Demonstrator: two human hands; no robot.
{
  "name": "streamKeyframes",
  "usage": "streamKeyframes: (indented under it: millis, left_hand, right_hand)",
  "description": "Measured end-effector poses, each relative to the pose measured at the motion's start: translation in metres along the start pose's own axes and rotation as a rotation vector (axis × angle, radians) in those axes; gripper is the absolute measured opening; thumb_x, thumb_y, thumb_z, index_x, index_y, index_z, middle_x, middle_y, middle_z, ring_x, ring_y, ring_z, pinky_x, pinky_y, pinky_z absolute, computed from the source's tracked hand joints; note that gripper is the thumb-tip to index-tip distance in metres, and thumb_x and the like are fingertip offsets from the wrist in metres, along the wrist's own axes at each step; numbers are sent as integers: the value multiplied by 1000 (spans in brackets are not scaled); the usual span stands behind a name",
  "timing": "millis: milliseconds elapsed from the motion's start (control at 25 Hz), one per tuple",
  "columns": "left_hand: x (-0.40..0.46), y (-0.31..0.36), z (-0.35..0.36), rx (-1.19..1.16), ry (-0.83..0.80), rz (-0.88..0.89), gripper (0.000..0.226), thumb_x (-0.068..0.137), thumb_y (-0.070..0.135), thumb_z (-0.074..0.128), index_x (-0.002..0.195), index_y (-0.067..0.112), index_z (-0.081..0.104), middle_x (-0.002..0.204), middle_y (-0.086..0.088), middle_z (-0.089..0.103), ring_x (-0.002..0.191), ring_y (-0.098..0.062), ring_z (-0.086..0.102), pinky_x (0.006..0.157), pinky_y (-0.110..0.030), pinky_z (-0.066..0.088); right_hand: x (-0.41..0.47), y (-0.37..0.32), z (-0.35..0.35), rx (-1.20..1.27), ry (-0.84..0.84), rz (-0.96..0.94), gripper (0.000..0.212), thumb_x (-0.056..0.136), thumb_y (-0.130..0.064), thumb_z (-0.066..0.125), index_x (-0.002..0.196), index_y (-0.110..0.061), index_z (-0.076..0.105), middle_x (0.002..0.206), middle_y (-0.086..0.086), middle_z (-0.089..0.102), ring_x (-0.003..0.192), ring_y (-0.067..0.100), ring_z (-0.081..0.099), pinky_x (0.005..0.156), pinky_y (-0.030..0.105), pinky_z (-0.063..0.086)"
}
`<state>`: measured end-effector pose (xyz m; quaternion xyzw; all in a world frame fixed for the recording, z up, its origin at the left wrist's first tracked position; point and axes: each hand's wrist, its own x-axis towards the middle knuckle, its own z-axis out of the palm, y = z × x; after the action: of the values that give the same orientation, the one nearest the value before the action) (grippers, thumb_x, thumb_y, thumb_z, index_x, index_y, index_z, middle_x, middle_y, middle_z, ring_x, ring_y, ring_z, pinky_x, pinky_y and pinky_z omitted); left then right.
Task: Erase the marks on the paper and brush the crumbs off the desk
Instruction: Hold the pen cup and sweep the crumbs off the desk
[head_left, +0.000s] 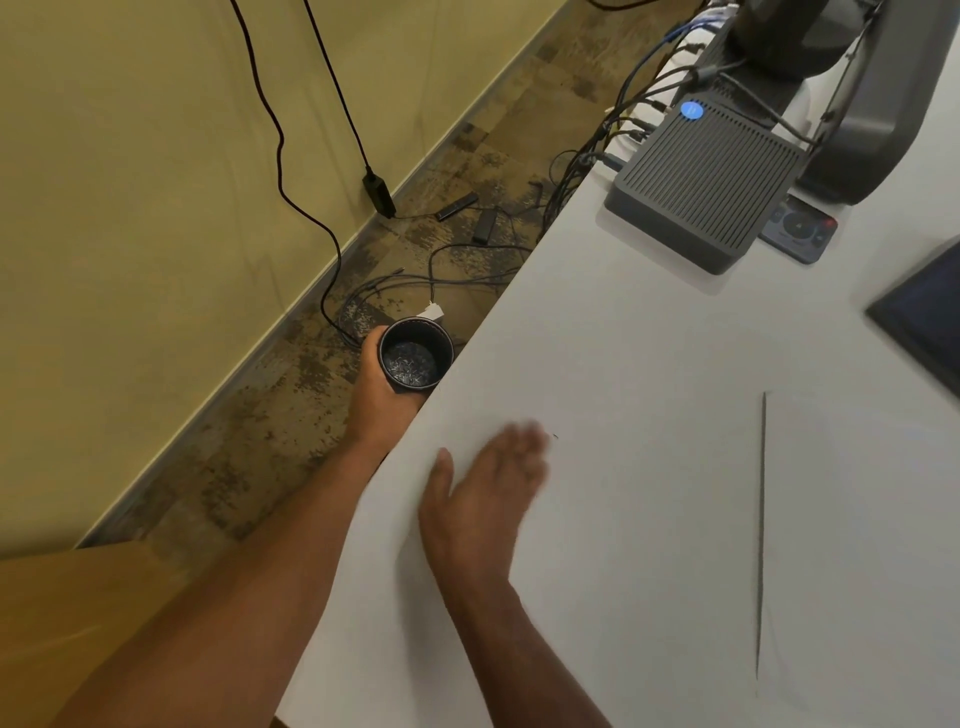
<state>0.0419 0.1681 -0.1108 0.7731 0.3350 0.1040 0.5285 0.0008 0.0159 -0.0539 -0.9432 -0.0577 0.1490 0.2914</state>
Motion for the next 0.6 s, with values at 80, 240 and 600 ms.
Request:
streamKeyframes:
  millis: [80, 240, 600]
  left_hand:
    - [1, -2, -1, 13, 1, 7, 98, 70, 24, 91, 147, 25, 32, 143, -4, 52, 131, -22, 49, 98, -27, 43]
    - [0, 0, 1, 4, 0, -20, 103, 66, 25, 94, 147, 27, 31, 144, 0, 50, 129, -15, 47, 89, -11, 41]
    - [2, -4, 0, -3, -7, -8, 102, 66, 25, 94, 146, 26, 32, 144, -3, 51, 130, -17, 48, 88, -8, 40]
  right_hand:
    - [6, -12, 0, 83, -132, -256, 67, 102, -41, 27, 153, -9, -2, 161, 8, -7, 147, 16, -16, 118, 33, -12]
    - [10, 26, -15, 38, 213, 78, 71, 98, -43, 28, 151, 2, 12, 160, 19, 7, 148, 26, -3, 120, 40, -4]
    - [-1, 3, -11, 132, 90, -149, 64, 100, -40, 24, 153, -6, 7, 160, 5, -3, 148, 16, -9, 120, 35, -4]
